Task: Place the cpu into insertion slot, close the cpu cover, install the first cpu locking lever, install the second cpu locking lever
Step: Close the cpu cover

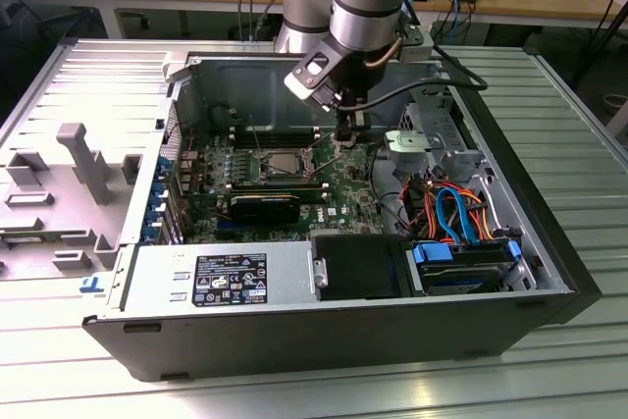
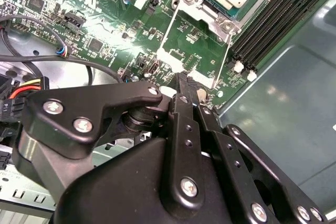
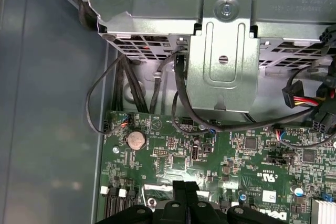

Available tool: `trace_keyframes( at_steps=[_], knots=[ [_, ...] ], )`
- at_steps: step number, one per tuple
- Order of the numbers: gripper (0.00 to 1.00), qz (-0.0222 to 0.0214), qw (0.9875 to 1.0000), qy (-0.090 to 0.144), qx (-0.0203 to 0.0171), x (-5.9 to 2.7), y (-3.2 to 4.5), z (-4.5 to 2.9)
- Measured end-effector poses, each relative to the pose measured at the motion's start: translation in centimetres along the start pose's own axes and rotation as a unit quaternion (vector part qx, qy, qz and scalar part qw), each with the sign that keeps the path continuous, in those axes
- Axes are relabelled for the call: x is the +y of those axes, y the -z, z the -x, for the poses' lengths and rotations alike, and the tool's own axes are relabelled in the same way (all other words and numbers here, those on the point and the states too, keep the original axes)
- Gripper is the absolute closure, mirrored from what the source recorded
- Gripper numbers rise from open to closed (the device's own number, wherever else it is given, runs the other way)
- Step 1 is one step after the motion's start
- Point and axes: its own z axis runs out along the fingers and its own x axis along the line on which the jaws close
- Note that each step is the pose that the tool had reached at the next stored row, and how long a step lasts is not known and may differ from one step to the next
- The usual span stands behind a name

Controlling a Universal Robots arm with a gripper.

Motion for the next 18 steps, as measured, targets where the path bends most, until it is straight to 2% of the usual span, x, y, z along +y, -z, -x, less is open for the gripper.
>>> trace_keyframes(
  at_steps=[18],
  knots=[
    [0.89, -0.0006, 1.0000, 0.000, 0.0001, 0.74, -1.06, 0.16]
  ],
)
